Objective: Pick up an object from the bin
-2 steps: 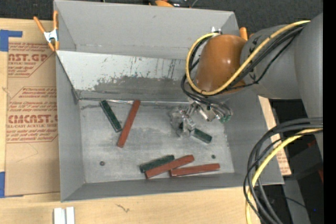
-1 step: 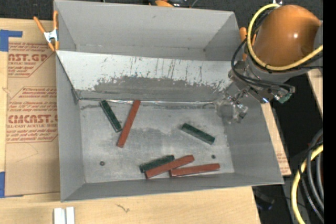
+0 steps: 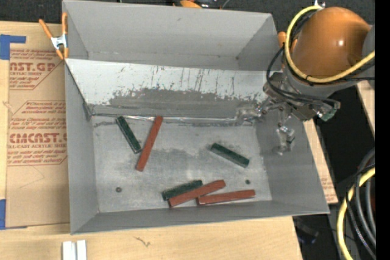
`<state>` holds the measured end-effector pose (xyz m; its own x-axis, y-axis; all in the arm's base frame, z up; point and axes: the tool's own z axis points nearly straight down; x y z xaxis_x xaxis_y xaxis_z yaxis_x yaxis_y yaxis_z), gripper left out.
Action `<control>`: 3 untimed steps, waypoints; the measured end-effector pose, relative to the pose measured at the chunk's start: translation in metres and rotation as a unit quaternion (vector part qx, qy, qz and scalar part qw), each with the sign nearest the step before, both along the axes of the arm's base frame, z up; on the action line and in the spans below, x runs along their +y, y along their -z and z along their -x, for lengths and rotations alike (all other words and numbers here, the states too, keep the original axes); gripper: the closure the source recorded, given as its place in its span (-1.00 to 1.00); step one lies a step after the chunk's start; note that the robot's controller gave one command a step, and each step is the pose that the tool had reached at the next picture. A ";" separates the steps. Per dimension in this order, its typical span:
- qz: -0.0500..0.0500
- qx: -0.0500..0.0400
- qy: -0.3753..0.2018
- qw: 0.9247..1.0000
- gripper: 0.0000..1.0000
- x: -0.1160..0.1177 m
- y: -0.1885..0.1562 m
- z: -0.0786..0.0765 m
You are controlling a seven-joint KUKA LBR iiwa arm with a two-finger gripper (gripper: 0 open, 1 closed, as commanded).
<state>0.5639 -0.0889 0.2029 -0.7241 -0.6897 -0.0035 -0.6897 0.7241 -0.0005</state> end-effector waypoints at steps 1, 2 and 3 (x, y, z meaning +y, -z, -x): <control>-0.001 0.004 0.060 0.998 -1.00 0.043 0.138 -0.008; 0.000 0.001 0.061 0.998 1.00 0.041 0.133 -0.010; 0.002 -0.002 0.041 0.999 1.00 -0.013 0.003 0.052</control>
Offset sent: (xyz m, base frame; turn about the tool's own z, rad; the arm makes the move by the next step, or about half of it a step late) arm 0.0097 0.0396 -0.1329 0.1224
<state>0.5117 -0.1016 0.1997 -0.7782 -0.6280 -0.0043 -0.6280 0.7782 -0.0062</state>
